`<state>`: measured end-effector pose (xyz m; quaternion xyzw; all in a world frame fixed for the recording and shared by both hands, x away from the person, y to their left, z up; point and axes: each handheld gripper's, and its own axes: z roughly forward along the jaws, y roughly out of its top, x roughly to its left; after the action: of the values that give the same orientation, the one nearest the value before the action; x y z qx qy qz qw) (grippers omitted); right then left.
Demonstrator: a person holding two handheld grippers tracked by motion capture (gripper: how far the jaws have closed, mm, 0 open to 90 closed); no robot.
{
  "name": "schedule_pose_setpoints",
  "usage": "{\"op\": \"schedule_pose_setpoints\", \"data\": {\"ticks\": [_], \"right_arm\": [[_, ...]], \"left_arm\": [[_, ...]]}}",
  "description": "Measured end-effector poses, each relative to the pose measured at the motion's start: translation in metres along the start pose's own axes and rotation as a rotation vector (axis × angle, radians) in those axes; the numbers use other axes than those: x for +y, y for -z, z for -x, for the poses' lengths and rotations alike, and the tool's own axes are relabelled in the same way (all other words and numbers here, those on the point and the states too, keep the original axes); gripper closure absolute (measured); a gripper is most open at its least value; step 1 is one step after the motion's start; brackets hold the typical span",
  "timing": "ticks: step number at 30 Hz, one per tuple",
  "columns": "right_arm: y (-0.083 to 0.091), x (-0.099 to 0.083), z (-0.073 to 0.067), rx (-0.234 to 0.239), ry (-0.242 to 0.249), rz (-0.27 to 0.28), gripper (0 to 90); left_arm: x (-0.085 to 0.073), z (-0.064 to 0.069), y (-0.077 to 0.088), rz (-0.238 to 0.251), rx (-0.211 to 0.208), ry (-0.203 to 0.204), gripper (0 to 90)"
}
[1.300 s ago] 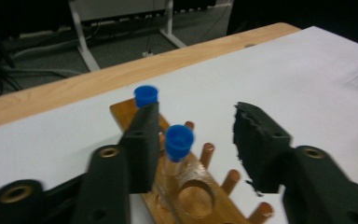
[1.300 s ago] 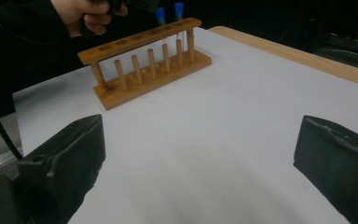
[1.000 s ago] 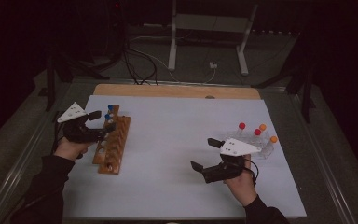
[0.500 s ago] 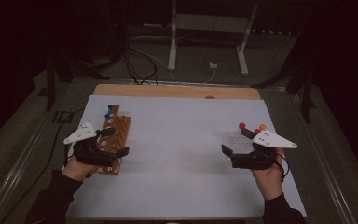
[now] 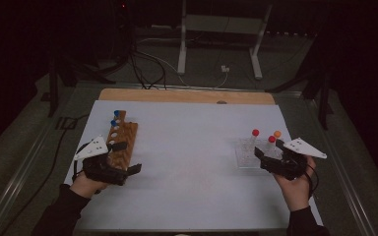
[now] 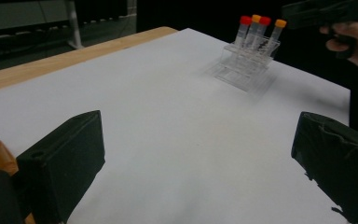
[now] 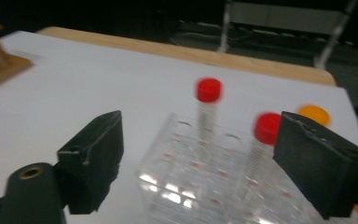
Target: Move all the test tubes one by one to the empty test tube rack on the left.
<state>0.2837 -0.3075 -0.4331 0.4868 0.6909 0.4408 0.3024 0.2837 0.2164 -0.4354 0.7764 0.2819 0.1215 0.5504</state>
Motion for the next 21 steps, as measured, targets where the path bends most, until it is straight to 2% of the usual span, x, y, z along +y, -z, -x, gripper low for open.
{"op": "schedule_pose_setpoints", "data": {"ticks": [3,6,11,16,21], "right_arm": [[-0.004,-0.004,0.003,-0.068,0.01,-0.031,23.0],[-0.01,-0.007,0.004,-0.099,-0.007,-0.055,27.5],[-0.018,-0.01,0.007,-0.128,-0.028,-0.081,40.3],[-0.026,-0.012,0.008,-0.178,-0.034,-0.121,45.8],[-0.033,-0.013,0.01,-0.198,-0.053,-0.152,53.2]], "left_arm": [[0.0,0.001,-0.001,0.001,-0.001,0.0,3.5],[0.0,0.001,-0.001,0.002,-0.006,0.002,3.5],[0.0,0.002,-0.001,0.004,-0.007,0.001,3.6],[0.0,0.003,-0.001,0.008,-0.008,0.002,3.6],[0.0,0.003,-0.001,0.008,-0.007,-0.003,3.6]]}}
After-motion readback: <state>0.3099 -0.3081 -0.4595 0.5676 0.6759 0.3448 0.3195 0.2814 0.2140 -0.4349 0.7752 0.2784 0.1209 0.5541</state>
